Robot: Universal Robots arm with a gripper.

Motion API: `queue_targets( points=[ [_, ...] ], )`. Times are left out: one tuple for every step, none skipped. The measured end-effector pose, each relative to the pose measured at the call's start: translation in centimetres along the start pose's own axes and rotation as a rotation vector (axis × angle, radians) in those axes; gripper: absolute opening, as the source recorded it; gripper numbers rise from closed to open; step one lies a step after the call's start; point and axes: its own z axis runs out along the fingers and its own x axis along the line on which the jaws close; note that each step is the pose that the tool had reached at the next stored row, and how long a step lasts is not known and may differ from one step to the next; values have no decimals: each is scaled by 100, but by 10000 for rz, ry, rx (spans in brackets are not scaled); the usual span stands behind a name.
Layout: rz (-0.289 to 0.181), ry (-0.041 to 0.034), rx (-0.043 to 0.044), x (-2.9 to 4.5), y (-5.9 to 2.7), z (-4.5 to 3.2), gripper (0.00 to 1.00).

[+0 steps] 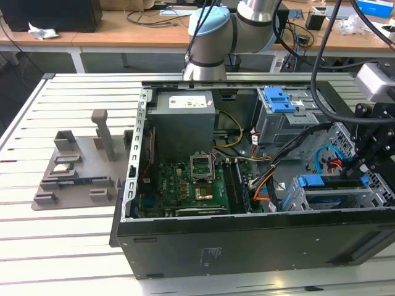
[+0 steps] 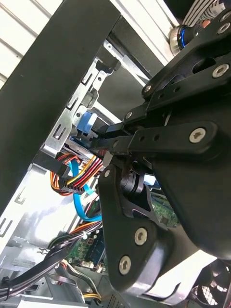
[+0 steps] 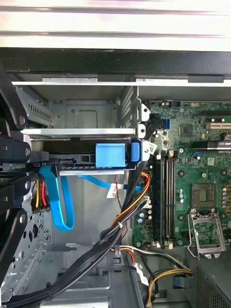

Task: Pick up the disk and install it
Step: 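Insert the first disk wire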

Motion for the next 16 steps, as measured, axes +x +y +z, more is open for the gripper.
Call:
queue_targets(
  points=[
    [37,-1,1,-3,0,0,17],
    [92,-5,2,-5,0,1,17],
    [190,-10,5,-6,0,2,17],
    [234,-12,6,-6,-1,4,17],
    [244,-2,7,-2,-1,8,17],
    [244,-2,6,2,-3,14,17],
    [243,-1,7,4,-3,21,17],
    [244,-1,7,6,-3,28,17],
    [245,2,7,7,-3,33,17],
    [245,1,7,7,-4,39,17],
    [245,4,8,8,-4,44,17],
    [244,2,8,8,-5,47,17],
    [244,1,7,8,-5,49,17],
    [245,1,7,8,-5,51,17],
    [245,1,7,8,-5,51,17],
    [245,0,7,8,-5,52,17]
  ],
)
